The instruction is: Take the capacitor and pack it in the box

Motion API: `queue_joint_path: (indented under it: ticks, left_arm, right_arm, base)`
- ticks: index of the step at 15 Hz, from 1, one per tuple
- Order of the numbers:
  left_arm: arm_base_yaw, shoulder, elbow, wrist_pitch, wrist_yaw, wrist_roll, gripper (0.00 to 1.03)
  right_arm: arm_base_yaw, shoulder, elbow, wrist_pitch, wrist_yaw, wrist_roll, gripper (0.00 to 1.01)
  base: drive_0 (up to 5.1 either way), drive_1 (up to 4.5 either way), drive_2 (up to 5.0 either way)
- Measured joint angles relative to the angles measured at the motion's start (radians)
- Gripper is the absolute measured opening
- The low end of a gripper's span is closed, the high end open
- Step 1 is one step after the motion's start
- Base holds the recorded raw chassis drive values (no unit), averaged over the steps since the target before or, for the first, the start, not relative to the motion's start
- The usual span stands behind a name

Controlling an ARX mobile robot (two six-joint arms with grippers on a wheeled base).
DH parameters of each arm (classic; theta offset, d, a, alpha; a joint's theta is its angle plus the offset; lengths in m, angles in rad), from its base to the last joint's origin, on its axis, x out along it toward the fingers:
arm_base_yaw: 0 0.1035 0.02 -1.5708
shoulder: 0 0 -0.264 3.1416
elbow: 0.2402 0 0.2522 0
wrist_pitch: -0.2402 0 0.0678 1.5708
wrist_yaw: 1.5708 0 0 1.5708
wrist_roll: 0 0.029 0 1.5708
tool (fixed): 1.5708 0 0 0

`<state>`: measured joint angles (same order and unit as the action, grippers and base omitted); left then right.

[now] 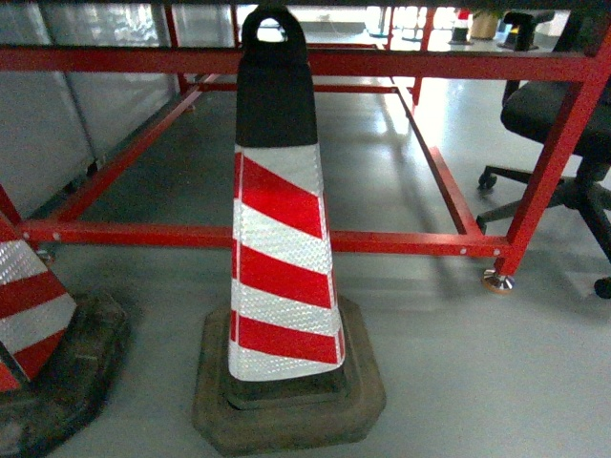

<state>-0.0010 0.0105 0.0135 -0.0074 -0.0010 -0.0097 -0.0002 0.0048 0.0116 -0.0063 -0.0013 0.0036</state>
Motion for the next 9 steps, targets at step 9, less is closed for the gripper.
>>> queue_joint_path:
  ticks: [9]
  left_arm:
    - [0.0, 0.0, 0.0, 0.001, 0.0, 0.0, 0.44]
  right_arm:
    - [0.0, 0.0, 0.0, 0.002, 0.002, -0.002, 0.98]
  base:
    - [0.0, 0.0, 0.0]
